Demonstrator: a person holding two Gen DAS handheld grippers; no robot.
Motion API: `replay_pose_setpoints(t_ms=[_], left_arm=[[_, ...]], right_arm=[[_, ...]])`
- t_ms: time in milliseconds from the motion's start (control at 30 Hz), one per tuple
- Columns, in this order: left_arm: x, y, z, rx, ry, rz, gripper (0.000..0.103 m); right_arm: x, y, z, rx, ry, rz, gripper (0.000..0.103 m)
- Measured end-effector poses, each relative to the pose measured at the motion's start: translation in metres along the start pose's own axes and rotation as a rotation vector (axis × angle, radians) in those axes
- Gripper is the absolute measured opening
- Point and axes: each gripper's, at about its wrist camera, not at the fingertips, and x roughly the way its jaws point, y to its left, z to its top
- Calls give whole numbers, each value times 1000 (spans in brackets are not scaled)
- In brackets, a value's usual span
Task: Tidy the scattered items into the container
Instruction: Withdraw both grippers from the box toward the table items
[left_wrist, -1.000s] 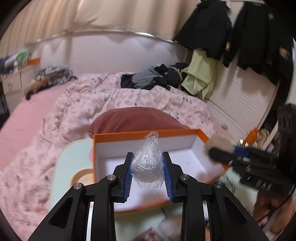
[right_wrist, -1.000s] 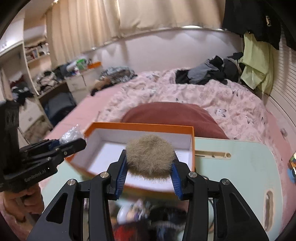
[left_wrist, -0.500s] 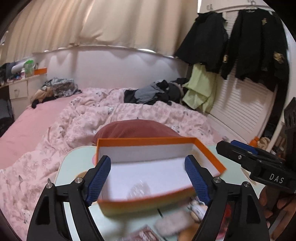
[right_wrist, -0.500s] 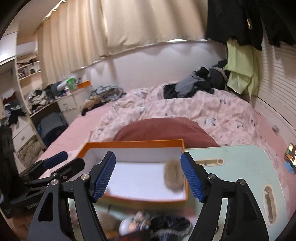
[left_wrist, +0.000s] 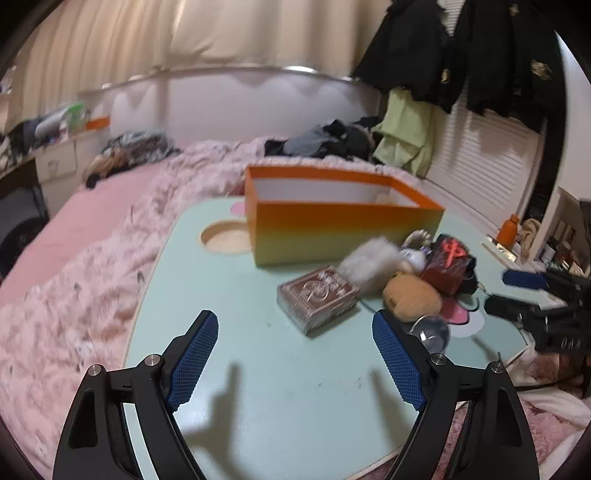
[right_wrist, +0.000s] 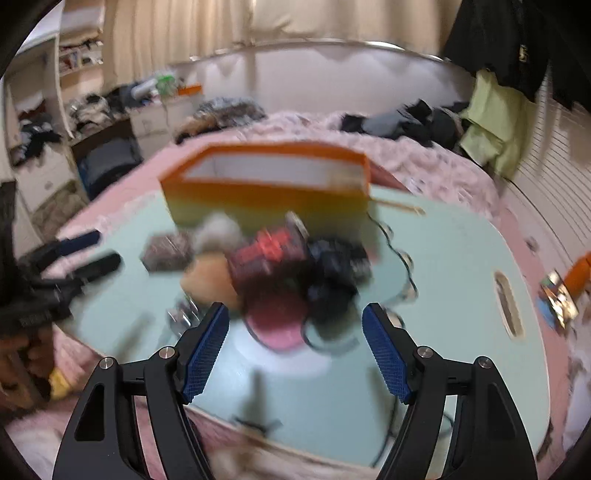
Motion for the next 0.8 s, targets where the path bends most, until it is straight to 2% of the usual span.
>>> replay_pose_setpoints(t_ms=[100, 200, 300, 333, 467, 500, 600, 800], left_arm=[[4, -9, -6, 36, 17, 8, 85], [7, -21, -13, 100, 20, 40, 85], [18, -27, -22, 123, 72, 48, 86], [20, -28, -24, 123, 75, 54, 88], [19, -29, -33, 111, 30, 73, 102], [19, -29, -35, 106, 13, 77, 102], [15, -31, -41, 104, -30, 91, 102], [16, -31, -41, 111, -56, 80, 103]], right_arm=[[9, -4, -10, 16, 45, -30, 75], [16, -8, -15, 40, 79, -22, 75], [25, -13, -18, 60, 123, -20, 75], [27, -14, -19, 68, 131, -20, 84], [26, -20, -21, 86, 138, -36, 95], [27, -21, -22, 86, 146, -35, 103], [29, -20, -23, 75, 149, -45, 103], [30, -21, -25, 73, 148, -45, 103]])
